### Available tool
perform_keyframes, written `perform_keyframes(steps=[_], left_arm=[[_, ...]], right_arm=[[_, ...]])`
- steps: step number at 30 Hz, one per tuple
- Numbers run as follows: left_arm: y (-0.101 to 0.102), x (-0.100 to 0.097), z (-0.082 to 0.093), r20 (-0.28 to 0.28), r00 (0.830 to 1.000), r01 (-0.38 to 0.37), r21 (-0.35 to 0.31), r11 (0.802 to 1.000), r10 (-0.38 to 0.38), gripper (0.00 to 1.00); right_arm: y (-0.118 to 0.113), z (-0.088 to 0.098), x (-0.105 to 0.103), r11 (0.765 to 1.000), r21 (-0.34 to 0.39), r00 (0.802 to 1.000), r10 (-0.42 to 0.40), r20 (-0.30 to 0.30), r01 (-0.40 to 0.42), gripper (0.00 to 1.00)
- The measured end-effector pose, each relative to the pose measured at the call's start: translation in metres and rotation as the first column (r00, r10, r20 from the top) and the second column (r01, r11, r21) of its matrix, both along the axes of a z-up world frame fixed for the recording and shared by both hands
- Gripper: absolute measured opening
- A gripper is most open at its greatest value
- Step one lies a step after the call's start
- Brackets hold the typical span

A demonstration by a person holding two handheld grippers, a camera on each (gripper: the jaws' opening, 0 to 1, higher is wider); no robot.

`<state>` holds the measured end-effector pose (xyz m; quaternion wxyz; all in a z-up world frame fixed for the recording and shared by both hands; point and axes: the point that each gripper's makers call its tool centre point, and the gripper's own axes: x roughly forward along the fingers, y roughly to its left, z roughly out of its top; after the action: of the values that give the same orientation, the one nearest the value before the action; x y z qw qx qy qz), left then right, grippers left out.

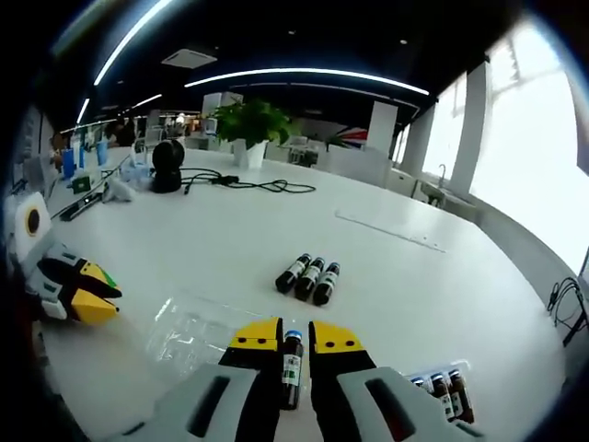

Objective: Grip medicine bottles put into box

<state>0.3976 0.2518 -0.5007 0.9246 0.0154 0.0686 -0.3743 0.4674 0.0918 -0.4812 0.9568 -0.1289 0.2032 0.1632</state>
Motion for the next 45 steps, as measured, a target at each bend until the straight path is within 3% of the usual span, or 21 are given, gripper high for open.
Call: perform_keyframes(steps=[8,9,12,21,45], left_arm=[[0.000,0.000,0.000,0.000,1.000,0.002,-0.001,1.000,-0.002,0.04],[0.000,-0.001,0.000,0.000,1.000,0.004,-0.003,1.000,-0.004,0.04],[0.000,0.000,0.000,-0.001,1.000,0.004,-0.006,1.000,-0.004,0.04],[0.000,0.000,0.000,-0.002,1.000,0.001,0.000,1.000,-0.001,0.04],[0.000,0.001,-0.001,-0.001,1.000,-0.006,0.016,1.000,0.006,0.04]], right_arm=[[-0.004,0.007,0.014,1.000,0.012,1.000,0.008,0.008,-0.008,0.08],[-0.005,0.008,0.025,1.000,0.011,1.000,0.019,0.005,-0.019,0.09],[-0.004,0.006,0.030,0.999,0.020,1.000,0.028,-0.005,-0.027,0.09],[-0.005,0.002,0.051,0.999,-0.012,0.999,0.031,-0.011,-0.031,0.11],[-0.005,-0.030,0.096,1.000,-0.025,0.995,0.000,-0.098,-0.002,0.11]])
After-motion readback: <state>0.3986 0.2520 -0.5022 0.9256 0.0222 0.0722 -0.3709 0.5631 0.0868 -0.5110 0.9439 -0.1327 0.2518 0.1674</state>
